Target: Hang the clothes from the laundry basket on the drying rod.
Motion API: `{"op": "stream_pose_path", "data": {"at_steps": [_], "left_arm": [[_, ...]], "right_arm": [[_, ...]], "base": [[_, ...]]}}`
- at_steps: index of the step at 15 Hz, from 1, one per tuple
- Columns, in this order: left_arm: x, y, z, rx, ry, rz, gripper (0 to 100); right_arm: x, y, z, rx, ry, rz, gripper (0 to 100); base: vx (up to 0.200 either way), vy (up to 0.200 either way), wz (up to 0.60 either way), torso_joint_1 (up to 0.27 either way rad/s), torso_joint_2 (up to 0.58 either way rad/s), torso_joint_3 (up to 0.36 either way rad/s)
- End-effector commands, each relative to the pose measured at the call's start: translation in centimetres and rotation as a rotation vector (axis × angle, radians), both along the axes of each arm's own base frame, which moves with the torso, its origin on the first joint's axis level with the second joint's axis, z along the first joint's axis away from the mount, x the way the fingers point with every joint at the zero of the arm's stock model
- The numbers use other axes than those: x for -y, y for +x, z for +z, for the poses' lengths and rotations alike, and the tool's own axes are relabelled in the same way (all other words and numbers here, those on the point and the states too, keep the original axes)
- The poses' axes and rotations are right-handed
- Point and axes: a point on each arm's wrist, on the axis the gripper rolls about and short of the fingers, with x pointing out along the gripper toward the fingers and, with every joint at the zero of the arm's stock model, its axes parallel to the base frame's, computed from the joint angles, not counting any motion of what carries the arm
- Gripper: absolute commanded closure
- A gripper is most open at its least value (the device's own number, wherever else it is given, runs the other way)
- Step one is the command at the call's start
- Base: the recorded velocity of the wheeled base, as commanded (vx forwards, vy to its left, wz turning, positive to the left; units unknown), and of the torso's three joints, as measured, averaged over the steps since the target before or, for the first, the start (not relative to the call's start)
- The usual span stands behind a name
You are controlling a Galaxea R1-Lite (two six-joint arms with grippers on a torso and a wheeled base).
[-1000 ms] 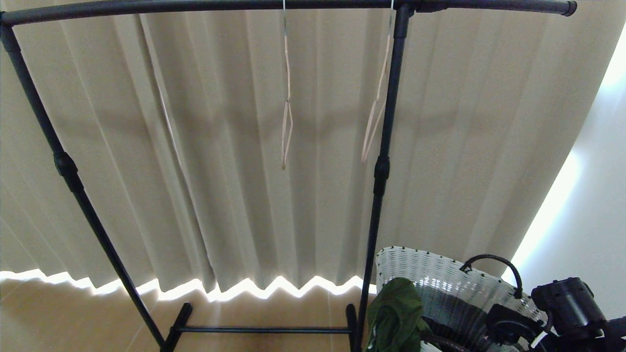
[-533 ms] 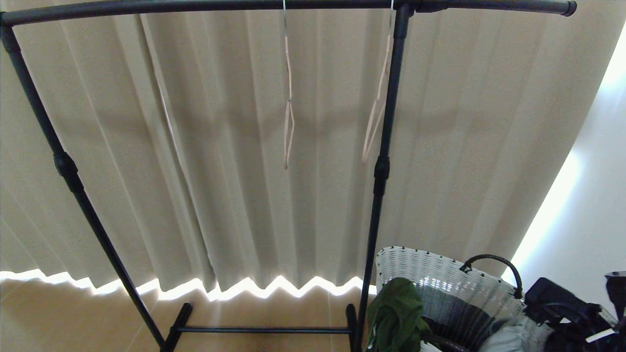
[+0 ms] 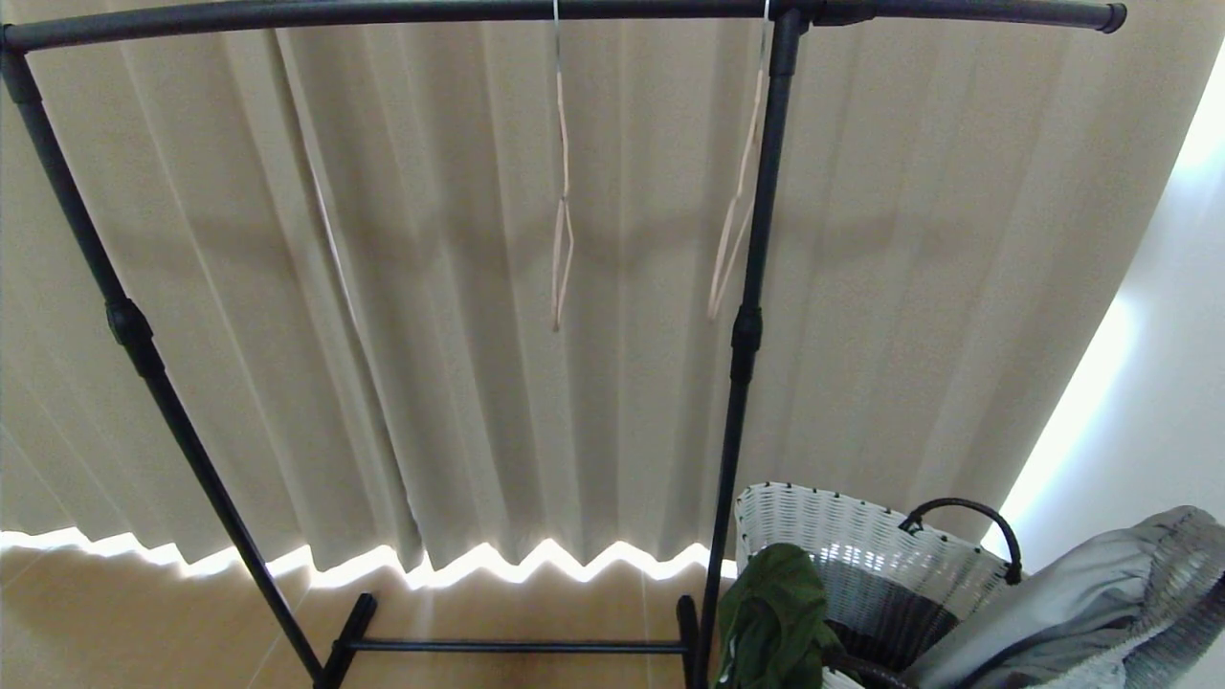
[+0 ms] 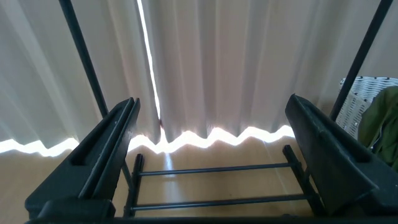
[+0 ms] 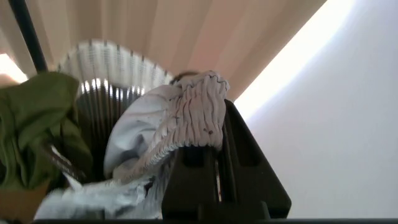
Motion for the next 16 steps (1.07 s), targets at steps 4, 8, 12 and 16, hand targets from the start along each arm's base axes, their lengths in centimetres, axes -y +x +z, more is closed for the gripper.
{"op": "stream_pose_path", "data": {"at_steps": [4, 8, 12, 16], "left_arm": [[0.0, 0.0, 0.01, 0.0, -0.003, 0.0, 0], [0.0, 0.0, 0.01, 0.0, -0.003, -0.001, 0], [0.0, 0.0, 0.01, 0.0, -0.004, -0.001, 0], [0.0, 0.0, 0.01, 0.0, -0.004, 0.0, 0]], "right_arm": [[-0.03, -1.13, 0.59, 0.065, 0.002, 0.008, 100], [-0.03, -1.13, 0.59, 0.065, 0.002, 0.008, 100], [-0.03, -1.12, 0.63, 0.066, 0.0, 0.007, 100], [-0.04, -1.11, 0.56, 0.061, -0.001, 0.01, 100]], "base": [[-0.2, 0.0, 0.0, 0.001, 0.0, 0.002], [-0.2, 0.0, 0.0, -0.002, 0.0, 0.001], [-0.2, 0.0, 0.0, 0.005, 0.0, 0.005], [-0.1, 0.0, 0.0, 0.001, 0.0, 0.004]]}}
